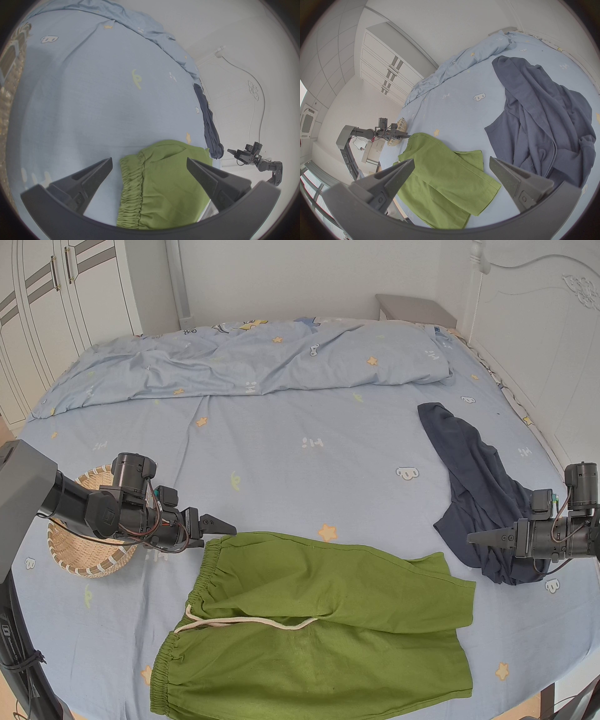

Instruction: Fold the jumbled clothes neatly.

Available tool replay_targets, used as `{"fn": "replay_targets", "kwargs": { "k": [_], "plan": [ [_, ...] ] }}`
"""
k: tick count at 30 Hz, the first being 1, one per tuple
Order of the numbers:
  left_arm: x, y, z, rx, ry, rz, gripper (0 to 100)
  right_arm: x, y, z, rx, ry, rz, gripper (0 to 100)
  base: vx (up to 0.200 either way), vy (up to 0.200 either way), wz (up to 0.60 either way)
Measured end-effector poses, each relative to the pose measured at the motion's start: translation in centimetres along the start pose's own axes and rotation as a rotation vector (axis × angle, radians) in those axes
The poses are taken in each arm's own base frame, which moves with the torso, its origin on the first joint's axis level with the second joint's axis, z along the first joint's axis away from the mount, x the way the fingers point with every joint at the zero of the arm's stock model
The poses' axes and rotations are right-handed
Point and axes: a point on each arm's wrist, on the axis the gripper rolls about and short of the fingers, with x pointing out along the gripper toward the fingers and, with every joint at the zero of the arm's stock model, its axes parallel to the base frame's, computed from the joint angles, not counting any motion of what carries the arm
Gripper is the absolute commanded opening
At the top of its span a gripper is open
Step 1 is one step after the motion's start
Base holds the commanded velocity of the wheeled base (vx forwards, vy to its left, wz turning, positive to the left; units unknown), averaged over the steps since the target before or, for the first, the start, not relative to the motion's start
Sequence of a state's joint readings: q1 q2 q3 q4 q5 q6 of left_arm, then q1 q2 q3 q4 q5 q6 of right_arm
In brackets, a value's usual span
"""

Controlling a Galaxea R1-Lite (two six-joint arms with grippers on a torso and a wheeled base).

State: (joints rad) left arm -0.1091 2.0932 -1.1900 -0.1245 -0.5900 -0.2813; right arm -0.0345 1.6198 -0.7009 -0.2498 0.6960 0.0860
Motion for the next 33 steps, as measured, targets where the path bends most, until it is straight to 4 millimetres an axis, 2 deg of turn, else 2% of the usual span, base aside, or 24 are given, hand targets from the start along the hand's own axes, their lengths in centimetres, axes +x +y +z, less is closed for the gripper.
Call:
{"fn": "replay_targets", "kwargs": {
  "k": [8,9,22,27,33],
  "plan": [
    [1.5,0.0,-0.1,0.009,0.021,-0.006,100,0.0,0.0,0.0,0.001,0.001,0.000,100,0.000,0.000,0.00],
    [1.7,0.0,-0.2,0.008,0.024,-0.005,0,0.0,-0.1,0.0,0.001,0.001,-0.001,100,0.000,0.000,0.00],
    [2.4,0.4,-0.6,0.001,0.040,0.024,0,0.1,-0.1,0.0,0.003,0.003,0.000,100,0.000,0.000,0.00],
    [1.9,0.7,-0.6,-0.009,0.036,0.032,0,0.2,-0.3,0.0,0.008,0.005,-0.004,100,0.000,0.000,0.00],
    [0.5,0.9,-0.6,-0.020,0.017,0.044,0,0.5,-1.1,-0.6,0.039,0.028,-0.019,100,0.000,0.000,0.00]
  ]
}}
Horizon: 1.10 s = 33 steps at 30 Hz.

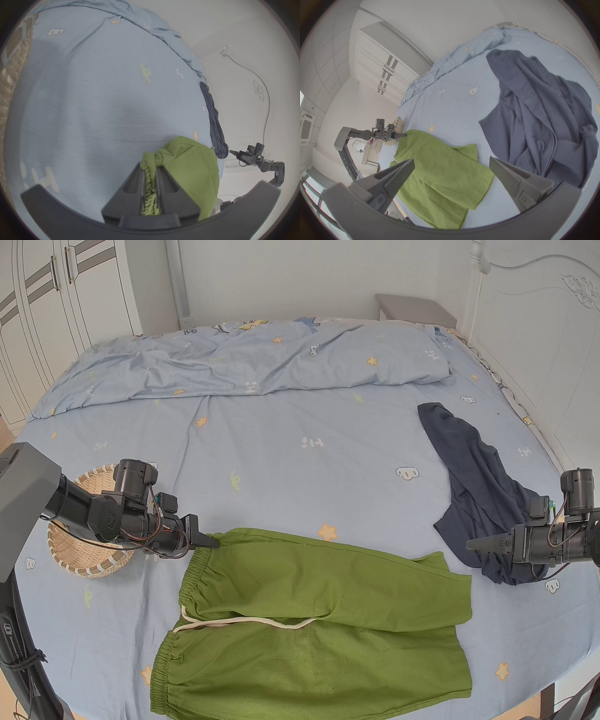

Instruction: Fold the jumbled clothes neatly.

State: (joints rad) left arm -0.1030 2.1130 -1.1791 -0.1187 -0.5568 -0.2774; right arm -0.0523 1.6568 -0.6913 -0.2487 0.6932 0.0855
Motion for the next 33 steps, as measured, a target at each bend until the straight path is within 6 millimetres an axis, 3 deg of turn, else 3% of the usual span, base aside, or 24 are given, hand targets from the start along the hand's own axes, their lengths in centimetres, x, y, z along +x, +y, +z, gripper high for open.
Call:
{"fn": "replay_targets", "kwargs": {
  "k": [12,20,32,33],
  "plan": [
    [-1.1,-0.2,0.2,0.004,-0.024,0.001,0,2.2,-3.1,-2.3,0.098,0.084,-0.033,100,0.000,0.000,0.00],
    [-1.2,-0.3,0.4,0.005,-0.029,0.001,0,4.2,-3.7,-3.5,0.125,0.158,-0.022,100,0.000,0.000,0.00],
    [-1.3,-0.4,0.4,0.007,-0.031,0.000,0,5.6,-4.6,-4.0,0.125,0.163,-0.017,100,0.000,0.000,0.00],
    [-1.3,-0.4,0.4,0.007,-0.032,0.000,0,5.7,-4.7,-4.0,0.125,0.163,-0.016,0,0.000,0.000,0.00]
  ]
}}
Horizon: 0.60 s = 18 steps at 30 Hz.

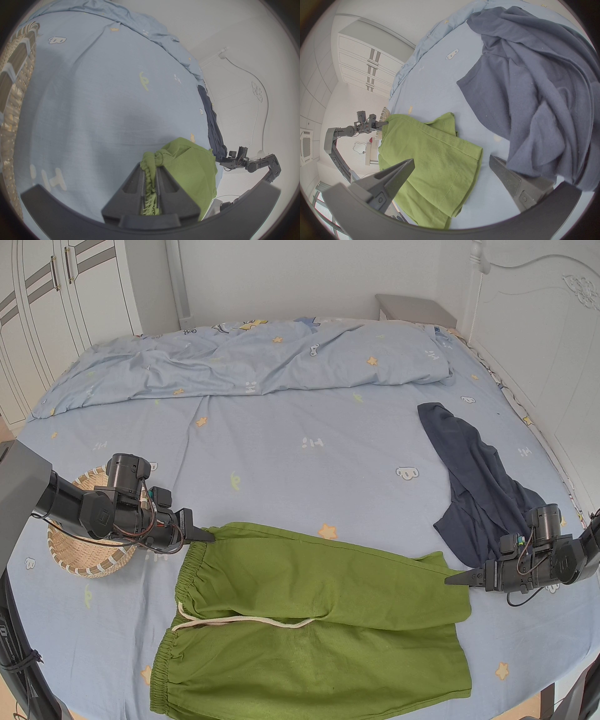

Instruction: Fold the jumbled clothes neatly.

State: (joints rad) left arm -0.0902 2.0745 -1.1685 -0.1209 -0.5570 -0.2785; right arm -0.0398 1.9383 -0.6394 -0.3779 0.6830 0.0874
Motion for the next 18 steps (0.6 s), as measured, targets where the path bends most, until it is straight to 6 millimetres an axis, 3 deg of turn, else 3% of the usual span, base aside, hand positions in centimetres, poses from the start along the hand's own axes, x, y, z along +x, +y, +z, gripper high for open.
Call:
{"fn": "replay_targets", "kwargs": {
  "k": [18],
  "plan": [
    [-0.22,0.36,0.20,-0.005,-0.010,0.006,0,0.92,-0.58,0.75,-0.013,-0.027,0.003,0,0.000,0.000,0.00]
  ]
}}
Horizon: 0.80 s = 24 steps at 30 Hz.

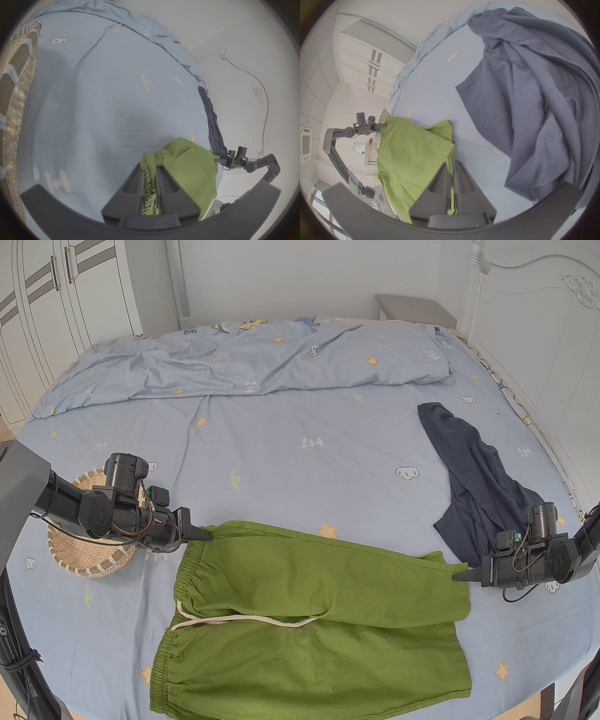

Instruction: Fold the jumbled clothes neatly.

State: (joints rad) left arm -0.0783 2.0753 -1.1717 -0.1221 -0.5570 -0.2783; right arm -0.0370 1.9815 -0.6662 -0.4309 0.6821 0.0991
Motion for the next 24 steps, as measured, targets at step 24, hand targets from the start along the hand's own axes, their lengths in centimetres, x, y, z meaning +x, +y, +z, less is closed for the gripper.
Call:
{"fn": "replay_targets", "kwargs": {
  "k": [24],
  "plan": [
    [-3.9,0.0,0.9,-0.005,-0.085,0.018,0,-6.1,12.4,3.1,-0.181,-0.108,0.040,0,0.000,0.000,0.00]
  ]
}}
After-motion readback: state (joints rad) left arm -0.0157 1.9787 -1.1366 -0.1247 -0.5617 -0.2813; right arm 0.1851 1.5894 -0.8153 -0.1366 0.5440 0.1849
